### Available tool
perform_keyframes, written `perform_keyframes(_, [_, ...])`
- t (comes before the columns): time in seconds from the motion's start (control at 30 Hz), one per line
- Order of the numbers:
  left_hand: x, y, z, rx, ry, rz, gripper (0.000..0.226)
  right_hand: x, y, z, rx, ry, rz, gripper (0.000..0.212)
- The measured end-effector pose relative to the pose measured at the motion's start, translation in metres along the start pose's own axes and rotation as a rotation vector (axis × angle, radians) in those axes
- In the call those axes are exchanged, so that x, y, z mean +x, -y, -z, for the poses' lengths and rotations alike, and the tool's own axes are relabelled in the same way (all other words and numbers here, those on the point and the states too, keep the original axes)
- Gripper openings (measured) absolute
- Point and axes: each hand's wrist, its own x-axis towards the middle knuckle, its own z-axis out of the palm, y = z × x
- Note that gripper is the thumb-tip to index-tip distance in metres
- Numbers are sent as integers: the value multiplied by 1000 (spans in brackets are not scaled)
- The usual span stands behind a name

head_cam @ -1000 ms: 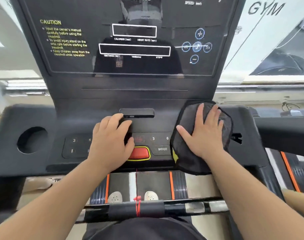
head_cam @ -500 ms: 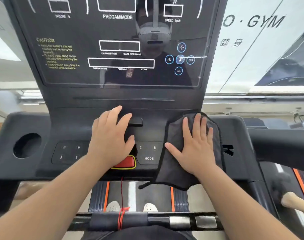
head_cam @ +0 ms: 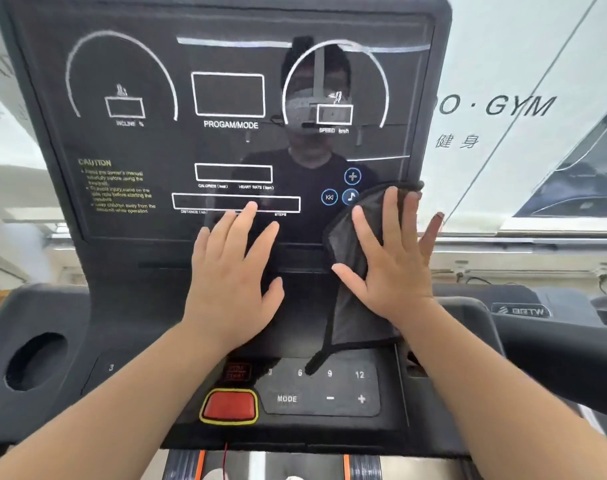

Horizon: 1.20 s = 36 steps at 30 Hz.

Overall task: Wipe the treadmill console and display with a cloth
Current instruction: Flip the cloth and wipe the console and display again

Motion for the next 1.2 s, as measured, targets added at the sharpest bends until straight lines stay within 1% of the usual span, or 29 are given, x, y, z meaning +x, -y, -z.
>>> perform_keyframes(0.1, [21, 0, 3, 20, -62, -20, 69, 38, -19, 15, -104, -81, 255, 92])
perform_keyframes(0.17, [32, 0, 4, 26, -89, -21, 68, 64, -29, 29, -148, -125, 352, 93])
perform_keyframes(0.23, [38, 1, 3, 20, -112, -24, 66, 93, -38, 46, -179, -156, 368, 96])
perform_keyframes(0.37, [39, 3, 1, 9, -125, -15, 62, 151, -44, 83, -227, -178, 324, 100])
perform_keyframes(0.47, [40, 3, 3, -12, -127, -10, 60, 172, -39, 95, -245, -185, 287, 102])
perform_keyframes(0.53, [41, 4, 6, -18, -125, -14, 60, 170, -32, 94, -243, -174, 267, 104])
perform_keyframes(0.6, [39, 6, 6, -24, -120, -21, 60, 160, -24, 88, -237, -158, 297, 105])
perform_keyframes(0.8, [36, 11, 9, -60, -159, 2, 59, 95, -12, 38, -215, -116, 636, 92])
perform_keyframes(0.9, [38, 19, 14, -38, -147, 54, 63, 87, -20, 32, -220, -98, 761, 82])
perform_keyframes(0.97, [39, 22, 15, -25, -125, 73, 64, 103, -28, 44, -228, -125, 763, 80])
perform_keyframes(1.07, [38, 23, 15, -9, -97, 65, 64, 153, -35, 76, -245, -183, 601, 86])
perform_keyframes(1.13, [40, 25, 17, -7, -91, 55, 62, 186, -38, 98, -277, -181, 527, 87])
perform_keyframes(1.2, [44, 30, 20, -15, -88, 37, 60, 207, -41, 111, -303, -167, 534, 86])
